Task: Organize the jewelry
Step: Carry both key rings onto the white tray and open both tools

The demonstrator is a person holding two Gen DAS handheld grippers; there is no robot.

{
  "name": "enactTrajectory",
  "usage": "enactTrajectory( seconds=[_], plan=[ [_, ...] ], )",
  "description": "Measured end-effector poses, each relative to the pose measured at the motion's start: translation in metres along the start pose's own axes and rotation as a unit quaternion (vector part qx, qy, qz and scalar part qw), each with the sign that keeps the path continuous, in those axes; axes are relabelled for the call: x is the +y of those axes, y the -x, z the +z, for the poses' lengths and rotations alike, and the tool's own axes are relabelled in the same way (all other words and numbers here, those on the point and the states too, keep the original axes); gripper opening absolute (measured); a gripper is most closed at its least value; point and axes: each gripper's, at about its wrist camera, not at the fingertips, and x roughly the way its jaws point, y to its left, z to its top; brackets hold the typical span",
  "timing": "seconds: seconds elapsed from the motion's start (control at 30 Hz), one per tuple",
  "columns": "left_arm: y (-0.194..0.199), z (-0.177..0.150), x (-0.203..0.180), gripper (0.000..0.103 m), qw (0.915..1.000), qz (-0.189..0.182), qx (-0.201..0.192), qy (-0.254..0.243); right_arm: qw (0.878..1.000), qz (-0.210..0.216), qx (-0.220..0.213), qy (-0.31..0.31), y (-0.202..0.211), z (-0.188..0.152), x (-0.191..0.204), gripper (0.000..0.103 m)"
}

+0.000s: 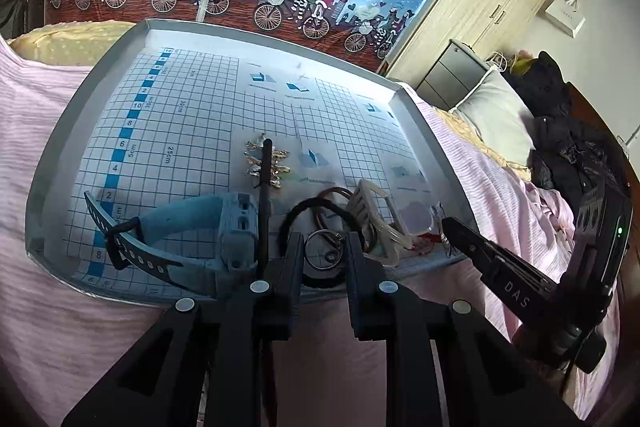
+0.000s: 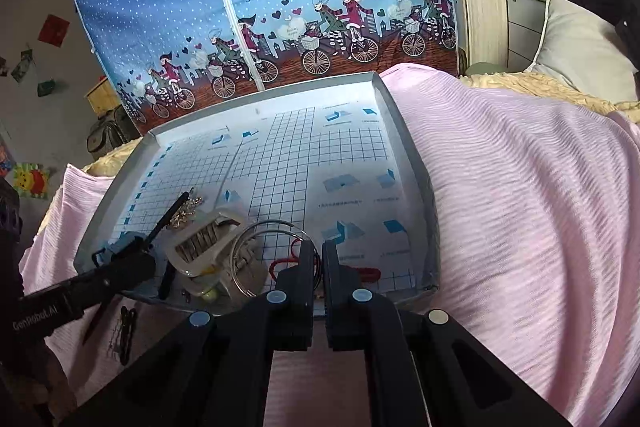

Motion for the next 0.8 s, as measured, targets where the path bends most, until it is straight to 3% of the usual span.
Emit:
enactTrajectory(
  seconds=[0.3,0.47,0.53,0.6,0.67,0.8],
  plan=[
    [0.003,0.002,-0.003,0.017,1.0000,0.006,-0.003,-0.001,1.000,-0.004,-0.002,0.014,-0.001,0.000,0.007,0.008],
    [0.007,0.007,-0.006,0.022,0.9999,0.009,-0.014,0.002,1.000,-0.004,-0.014,0.013,0.006,0.004,0.007,0.018],
    [0.013,0.011,-0.009,0.031,0.9995,0.008,-0.029,-0.006,1.000,-0.005,-0.023,0.015,0.011,0.006,0.008,0.031],
    [0.020,0.015,-0.012,0.053,0.9988,0.013,-0.047,-0.008,0.999,-0.006,-0.034,0.019,0.016,0.009,0.010,0.038],
    [0.028,0.018,-0.014,0.063,0.9980,0.010,-0.063,-0.007,0.999,-0.009,-0.048,0.023,0.023,0.012,0.013,0.047],
    [0.055,0.027,-0.017,0.094,0.9934,0.017,-0.113,0.000,0.996,-0.003,-0.085,0.029,0.043,0.019,0.018,0.086]
  ],
)
